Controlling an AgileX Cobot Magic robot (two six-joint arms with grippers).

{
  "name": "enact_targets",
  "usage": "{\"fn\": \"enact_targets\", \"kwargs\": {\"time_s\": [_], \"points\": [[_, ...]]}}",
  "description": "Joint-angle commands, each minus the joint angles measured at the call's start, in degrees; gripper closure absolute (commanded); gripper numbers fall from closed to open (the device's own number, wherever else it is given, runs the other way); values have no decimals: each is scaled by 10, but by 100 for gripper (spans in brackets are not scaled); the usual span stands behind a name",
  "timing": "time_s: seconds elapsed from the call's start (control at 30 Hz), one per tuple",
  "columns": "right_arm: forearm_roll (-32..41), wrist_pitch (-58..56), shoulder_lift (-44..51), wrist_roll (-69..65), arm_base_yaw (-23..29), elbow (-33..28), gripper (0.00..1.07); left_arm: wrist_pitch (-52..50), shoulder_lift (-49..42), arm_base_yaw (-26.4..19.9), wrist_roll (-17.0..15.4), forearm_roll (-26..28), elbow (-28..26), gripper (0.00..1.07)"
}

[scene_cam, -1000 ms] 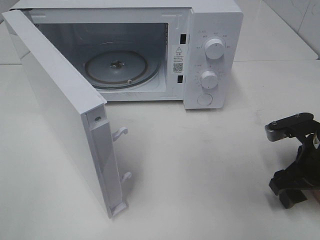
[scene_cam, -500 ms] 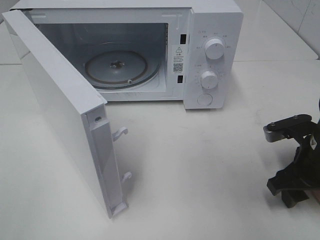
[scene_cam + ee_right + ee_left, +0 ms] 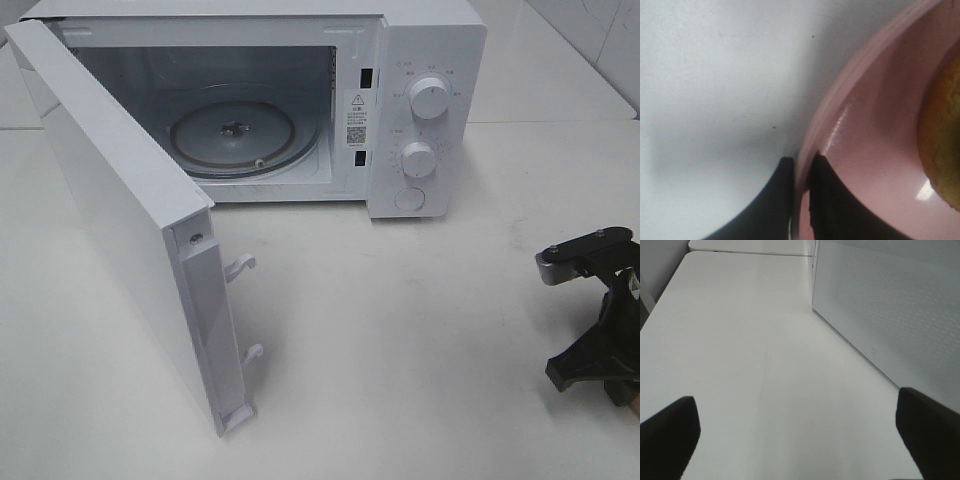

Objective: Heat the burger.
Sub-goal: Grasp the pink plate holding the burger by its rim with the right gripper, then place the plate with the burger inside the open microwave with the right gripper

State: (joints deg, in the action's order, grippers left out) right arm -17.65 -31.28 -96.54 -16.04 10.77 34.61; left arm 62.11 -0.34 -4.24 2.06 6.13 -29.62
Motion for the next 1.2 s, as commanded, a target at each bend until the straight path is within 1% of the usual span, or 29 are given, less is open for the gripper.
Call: {"fn": "enact_targets", "kwargs": {"time_s": [0.03,0.37,0.63,1.2], "points": [[17,-5,-13,3,-1,0,107,-7,-3,3,0,4,1,7],[6,-29,2,3,1,10,107,-7,-3,3,0,4,1,7],[2,-45,57,3,1,10,107,-7,-3,3,0,4,1,7],[2,-87,128,2,1,10,107,-7,-3,3,0,4,1,7]]}}
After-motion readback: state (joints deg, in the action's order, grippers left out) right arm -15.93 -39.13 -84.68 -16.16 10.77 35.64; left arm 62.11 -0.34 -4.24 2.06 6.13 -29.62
